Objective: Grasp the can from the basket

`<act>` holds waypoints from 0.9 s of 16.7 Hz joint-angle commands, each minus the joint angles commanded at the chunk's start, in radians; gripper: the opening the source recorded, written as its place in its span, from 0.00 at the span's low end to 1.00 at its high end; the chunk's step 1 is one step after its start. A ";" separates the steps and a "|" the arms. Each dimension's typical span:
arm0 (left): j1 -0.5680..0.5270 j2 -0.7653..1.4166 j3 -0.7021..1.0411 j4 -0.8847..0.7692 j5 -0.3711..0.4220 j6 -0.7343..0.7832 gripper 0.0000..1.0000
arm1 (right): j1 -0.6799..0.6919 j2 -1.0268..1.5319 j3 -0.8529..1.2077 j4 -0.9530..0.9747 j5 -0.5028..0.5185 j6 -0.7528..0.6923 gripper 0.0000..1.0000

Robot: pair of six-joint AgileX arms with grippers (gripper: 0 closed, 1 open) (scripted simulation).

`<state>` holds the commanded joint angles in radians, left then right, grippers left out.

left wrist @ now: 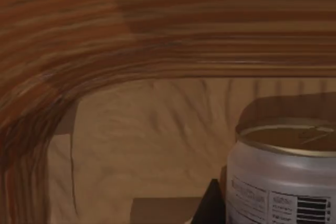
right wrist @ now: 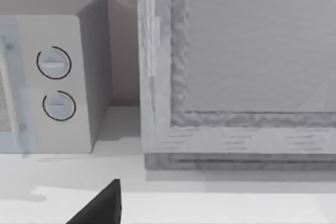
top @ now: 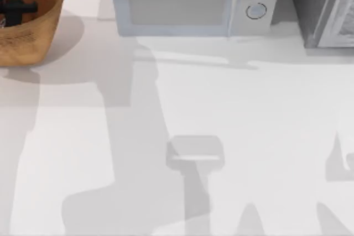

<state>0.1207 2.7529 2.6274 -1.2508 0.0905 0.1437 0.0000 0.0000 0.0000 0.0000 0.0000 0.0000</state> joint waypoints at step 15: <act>-0.035 -0.403 -0.360 0.161 -0.117 -0.016 0.00 | 0.000 0.000 0.000 0.000 0.000 0.000 1.00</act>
<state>0.0861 2.3501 2.2669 -1.0900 -0.0266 0.1278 0.0000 0.0000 0.0000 0.0000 0.0000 0.0000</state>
